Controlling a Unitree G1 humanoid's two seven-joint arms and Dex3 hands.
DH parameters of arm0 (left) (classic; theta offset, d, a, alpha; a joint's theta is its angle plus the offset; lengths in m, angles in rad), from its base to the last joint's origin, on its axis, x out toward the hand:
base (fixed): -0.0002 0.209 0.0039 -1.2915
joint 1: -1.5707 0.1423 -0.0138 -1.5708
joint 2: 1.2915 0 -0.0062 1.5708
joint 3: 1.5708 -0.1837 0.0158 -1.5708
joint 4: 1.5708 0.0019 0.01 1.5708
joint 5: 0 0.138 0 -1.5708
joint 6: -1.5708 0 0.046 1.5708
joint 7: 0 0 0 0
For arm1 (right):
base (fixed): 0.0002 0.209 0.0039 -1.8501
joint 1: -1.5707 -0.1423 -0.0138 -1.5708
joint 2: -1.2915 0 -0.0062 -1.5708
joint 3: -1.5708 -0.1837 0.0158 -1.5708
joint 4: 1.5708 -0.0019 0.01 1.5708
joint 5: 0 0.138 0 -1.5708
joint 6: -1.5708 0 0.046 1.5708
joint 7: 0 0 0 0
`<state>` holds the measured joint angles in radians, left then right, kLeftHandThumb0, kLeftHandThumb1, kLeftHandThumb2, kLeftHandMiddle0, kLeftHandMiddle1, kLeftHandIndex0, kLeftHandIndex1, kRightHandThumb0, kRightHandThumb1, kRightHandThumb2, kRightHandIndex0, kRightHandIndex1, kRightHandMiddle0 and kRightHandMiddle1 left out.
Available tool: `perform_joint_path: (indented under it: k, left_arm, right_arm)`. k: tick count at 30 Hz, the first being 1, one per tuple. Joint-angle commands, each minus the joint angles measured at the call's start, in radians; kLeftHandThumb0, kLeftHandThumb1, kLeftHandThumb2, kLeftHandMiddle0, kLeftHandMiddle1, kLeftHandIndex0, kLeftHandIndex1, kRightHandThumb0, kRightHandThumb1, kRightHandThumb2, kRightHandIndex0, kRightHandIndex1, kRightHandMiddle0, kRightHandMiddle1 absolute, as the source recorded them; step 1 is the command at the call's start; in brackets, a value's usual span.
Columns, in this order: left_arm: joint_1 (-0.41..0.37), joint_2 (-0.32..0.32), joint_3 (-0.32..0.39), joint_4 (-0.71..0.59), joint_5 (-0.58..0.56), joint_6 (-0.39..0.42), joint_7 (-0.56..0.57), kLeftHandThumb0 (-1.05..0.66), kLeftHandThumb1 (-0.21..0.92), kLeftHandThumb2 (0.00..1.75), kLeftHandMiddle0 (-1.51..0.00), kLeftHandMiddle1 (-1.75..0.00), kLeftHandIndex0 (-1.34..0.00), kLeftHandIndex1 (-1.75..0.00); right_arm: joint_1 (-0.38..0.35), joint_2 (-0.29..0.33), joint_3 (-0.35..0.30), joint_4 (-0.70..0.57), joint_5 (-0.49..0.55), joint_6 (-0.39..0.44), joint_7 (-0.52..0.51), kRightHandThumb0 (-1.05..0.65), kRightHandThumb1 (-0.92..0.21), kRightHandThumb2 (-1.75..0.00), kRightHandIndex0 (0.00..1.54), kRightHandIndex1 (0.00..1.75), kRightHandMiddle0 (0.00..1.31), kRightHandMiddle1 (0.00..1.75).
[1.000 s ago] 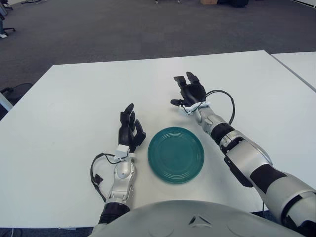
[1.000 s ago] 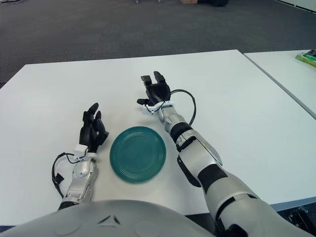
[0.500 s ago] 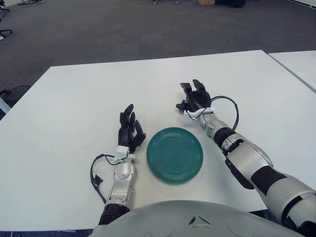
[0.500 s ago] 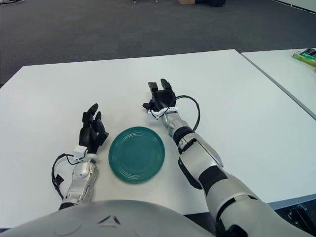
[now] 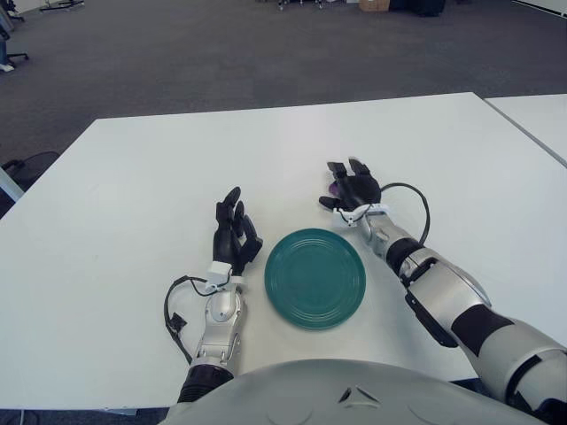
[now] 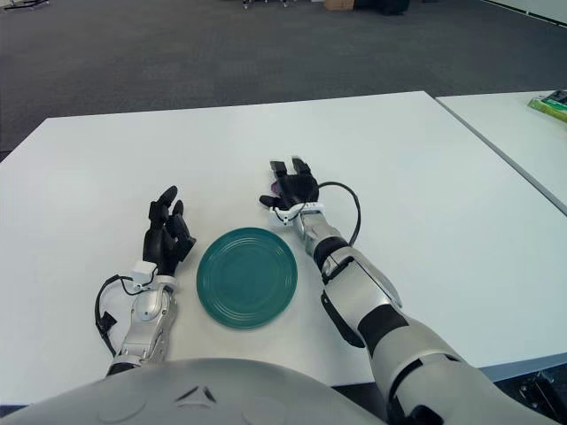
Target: Put the gum into the plate.
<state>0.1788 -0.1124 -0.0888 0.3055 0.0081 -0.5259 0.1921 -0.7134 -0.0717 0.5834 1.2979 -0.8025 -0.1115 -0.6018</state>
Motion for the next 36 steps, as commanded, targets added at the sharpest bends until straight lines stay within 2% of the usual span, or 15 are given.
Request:
perform_joint_path:
  k: [1,6,11,24,36]
  left_arm:
    - [0.034,-0.036,-0.005,0.066,0.011,0.008,0.002,-0.76,0.92,0.91,-0.27,0.00,0.00,-0.72]
    - [0.031,-0.037,-0.007,0.068,0.014,0.007,0.005,-0.75,0.92,0.91,-0.28,0.00,0.00,-0.73]
    - [0.032,-0.040,-0.012,0.058,0.018,0.005,0.010,-0.75,0.92,0.92,-0.28,0.00,0.00,-0.74]
    - [0.051,-0.051,-0.023,0.030,0.022,0.008,0.022,-0.78,0.92,0.93,-0.30,-0.01,0.00,-0.75]
    - [0.048,-0.057,-0.030,0.029,-0.003,0.012,0.014,-0.79,0.92,0.92,-0.31,-0.01,0.00,-0.76]
  right_arm:
    - [0.041,-0.011,0.001,0.044,0.015,0.037,0.060,-0.81,-0.92,-0.63,0.21,0.01,0.00,0.38]
    - [0.058,-0.005,-0.001,0.052,0.023,0.045,0.080,-0.80,-0.92,-0.62,0.22,0.01,0.00,0.39]
    - [0.126,-0.001,0.013,0.068,0.021,0.052,0.099,-0.79,-0.92,-0.63,0.23,0.01,0.00,0.39]
    - [0.223,-0.073,0.076,0.065,-0.009,0.038,0.133,-0.78,-0.92,-0.66,0.23,0.00,0.00,0.36]
    - [0.218,-0.120,0.057,0.063,0.024,0.002,0.171,-0.79,-0.92,-0.62,0.20,0.00,0.00,0.36]
